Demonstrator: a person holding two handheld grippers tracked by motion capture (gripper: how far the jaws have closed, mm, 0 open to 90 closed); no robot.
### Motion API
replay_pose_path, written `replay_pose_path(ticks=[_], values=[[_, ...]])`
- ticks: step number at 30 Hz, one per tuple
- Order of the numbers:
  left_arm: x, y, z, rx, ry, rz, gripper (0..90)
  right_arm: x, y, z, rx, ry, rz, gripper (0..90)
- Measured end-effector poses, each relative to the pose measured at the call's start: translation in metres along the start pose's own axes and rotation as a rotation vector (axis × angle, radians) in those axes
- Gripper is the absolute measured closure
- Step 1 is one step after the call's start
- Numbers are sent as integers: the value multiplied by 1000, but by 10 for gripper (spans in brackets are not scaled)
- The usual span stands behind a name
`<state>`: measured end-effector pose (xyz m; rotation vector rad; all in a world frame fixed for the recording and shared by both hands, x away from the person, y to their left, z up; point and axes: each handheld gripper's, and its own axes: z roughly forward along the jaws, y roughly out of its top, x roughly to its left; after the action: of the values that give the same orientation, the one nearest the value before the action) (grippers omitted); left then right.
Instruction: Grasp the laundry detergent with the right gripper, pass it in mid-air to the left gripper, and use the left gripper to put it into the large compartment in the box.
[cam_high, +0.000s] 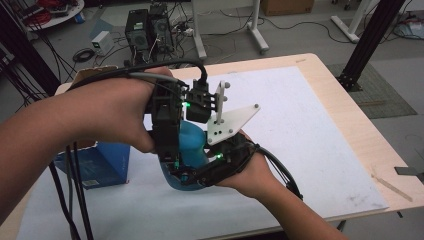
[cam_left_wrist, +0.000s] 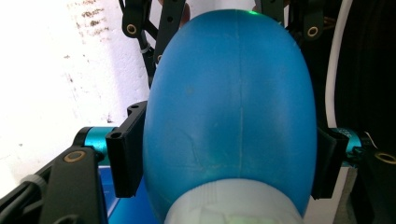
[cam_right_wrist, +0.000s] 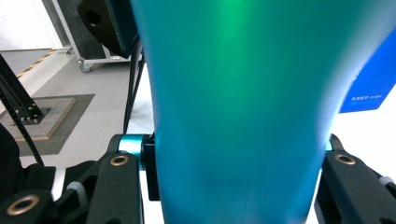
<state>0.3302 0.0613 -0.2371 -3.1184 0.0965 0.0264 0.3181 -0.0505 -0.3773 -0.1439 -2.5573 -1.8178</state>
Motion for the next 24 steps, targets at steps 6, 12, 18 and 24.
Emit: replay_pose_path(ticks=[6,12,18,24], values=[[1,0,1,-2,-5,11,339,0,0,0,2,-3,0,466],[0,2,1,1,-6,18,384,0,0,1,-4,-1,-3,466],[-1,2,-1,16,-16,13,392,1,0,0,-8,7,-3,465],[-2,3,-3,11,-13,10,394,2,1,-1,-17,11,-6,458]])
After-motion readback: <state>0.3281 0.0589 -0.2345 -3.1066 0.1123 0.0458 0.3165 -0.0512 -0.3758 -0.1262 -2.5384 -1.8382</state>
